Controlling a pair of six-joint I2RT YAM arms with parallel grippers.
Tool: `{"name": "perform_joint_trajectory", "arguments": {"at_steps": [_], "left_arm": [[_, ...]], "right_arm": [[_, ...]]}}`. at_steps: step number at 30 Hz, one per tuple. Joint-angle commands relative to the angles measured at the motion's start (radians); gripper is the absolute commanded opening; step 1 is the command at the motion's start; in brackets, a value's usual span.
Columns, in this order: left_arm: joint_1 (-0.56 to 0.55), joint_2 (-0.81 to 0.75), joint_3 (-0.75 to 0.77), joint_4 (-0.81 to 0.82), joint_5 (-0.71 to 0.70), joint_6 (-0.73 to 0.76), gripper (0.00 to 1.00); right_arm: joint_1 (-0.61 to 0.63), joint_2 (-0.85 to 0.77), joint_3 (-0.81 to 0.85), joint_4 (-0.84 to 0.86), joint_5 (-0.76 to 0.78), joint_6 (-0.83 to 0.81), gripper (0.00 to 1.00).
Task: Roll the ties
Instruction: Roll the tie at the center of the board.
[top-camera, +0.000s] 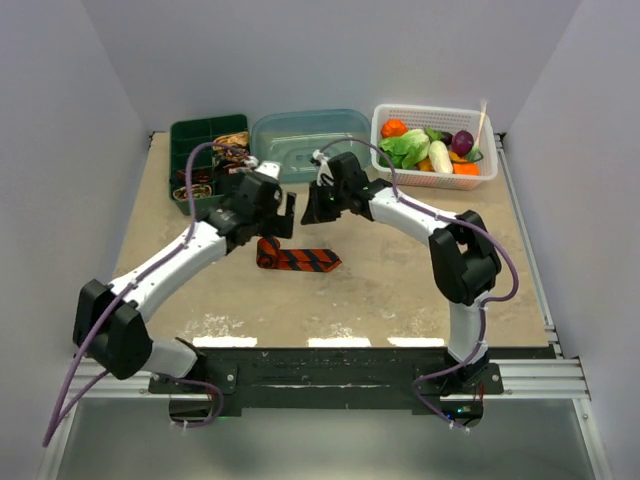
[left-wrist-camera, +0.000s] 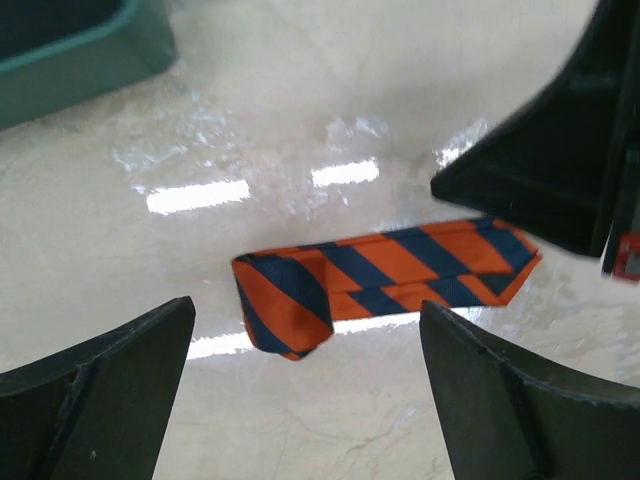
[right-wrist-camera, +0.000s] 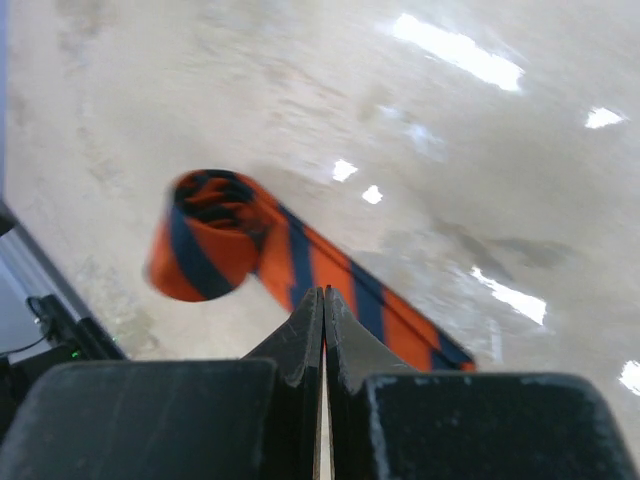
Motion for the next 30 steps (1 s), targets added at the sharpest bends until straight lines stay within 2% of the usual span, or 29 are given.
{"name": "perform_joint_trajectory", "arguments": {"at_steps": [1, 3, 8, 11, 19, 30], "left_arm": [[0.179, -0.101, 0.002, 0.046, 0.206, -0.018, 1.00], [0.291, -0.121, -0.016, 0.042, 0.269, -0.021, 1.00], [0.570, -0.153, -0.096, 0.094, 0.625, -0.057, 1.00], [0.674, -0.145, -0.183, 0.158, 0.798, -0.082, 1.00], [0.715, -0.115, -0.249, 0.220, 0.884, -0.082, 1.00], [0.715, -0.069, -0.301, 0.253, 0.892, -0.070, 1.00]], "right_arm": [[0.092, 0.030, 0.169, -0.038, 0.007, -0.048, 0.00], [0.132, 0.081, 0.246, -0.054, -0.005, -0.053, 0.00], [0.213, 0.198, 0.417, -0.125, -0.013, -0.062, 0.00], [0.236, 0.250, 0.469, -0.162, -0.003, -0.058, 0.00], [0.253, 0.219, 0.424, -0.209, 0.142, -0.071, 0.00], [0.253, 0.160, 0.298, -0.196, 0.176, -0.076, 0.00]]}}
